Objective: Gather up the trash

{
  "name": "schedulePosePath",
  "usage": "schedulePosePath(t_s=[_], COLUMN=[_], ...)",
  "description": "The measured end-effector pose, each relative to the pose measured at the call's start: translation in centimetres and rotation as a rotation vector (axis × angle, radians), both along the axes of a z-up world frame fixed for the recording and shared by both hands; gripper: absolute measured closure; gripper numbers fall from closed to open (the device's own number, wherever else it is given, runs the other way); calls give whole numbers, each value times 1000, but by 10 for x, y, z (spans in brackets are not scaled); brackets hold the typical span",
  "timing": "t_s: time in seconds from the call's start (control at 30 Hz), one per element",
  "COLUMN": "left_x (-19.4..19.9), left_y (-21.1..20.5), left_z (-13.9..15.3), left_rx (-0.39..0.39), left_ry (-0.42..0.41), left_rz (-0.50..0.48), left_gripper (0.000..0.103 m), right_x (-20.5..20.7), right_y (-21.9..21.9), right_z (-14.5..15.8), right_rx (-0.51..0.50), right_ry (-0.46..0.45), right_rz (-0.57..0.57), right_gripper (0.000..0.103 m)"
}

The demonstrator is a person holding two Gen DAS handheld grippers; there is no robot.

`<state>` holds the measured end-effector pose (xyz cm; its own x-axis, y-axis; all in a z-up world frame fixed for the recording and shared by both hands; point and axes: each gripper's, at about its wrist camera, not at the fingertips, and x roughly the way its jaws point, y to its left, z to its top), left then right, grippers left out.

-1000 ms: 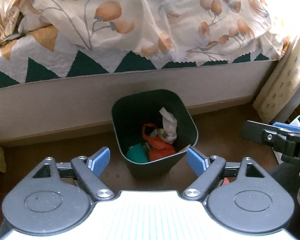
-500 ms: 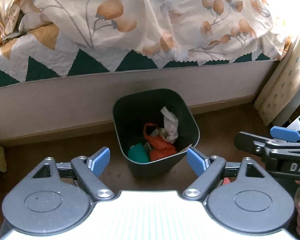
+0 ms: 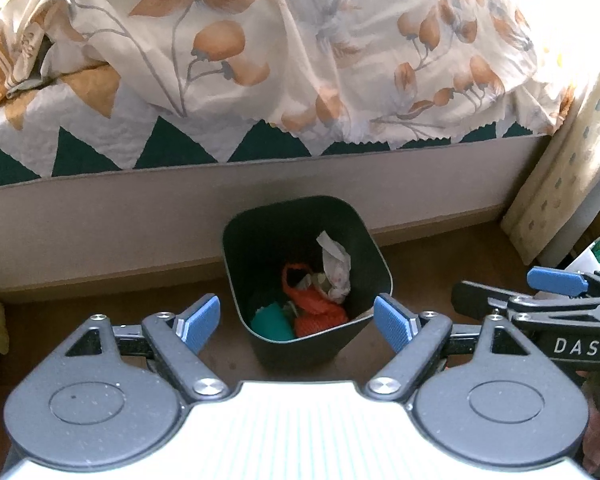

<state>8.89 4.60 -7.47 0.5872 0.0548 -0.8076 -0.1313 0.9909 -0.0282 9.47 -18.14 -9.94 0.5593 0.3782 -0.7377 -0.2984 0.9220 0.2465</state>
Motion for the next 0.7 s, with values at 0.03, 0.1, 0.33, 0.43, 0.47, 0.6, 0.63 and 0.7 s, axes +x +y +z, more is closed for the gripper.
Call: schedulePosePath(t_s=[0.03,0.1,0.33,0.43,0.47,0.6,0.63,0.7], left_x=[0,0,-1,-1,-1,-1,-1,-1], left_y=[0,1,3,3,3,3,3,3], left_z=[1,2,2,3,3,3,3,2], left_rx=[-2,-3,-16,-22,-21,-19,-18,-23], left_ry=[-4,-8,-9,-8,-8,-10,-11,-11], left_rz=[2,4,6,8,8,8,7,7], left_gripper=[18,19,19,19,19,19,19,19], right_x=[0,1,1,1,0,0,0,0], right_y=[0,-1,0,-1,-1,-1,-1,-1], right_z=[0,-1,-1,-1,-1,0,0,0], right_rx=[0,-1,0,3,3,4,4,6], right_ry=[3,5,4,3,2,2,2,3], right_rz=[-1,-2,-1,2,2,4,4,5], right_gripper=[0,0,0,0,0,0,0,0])
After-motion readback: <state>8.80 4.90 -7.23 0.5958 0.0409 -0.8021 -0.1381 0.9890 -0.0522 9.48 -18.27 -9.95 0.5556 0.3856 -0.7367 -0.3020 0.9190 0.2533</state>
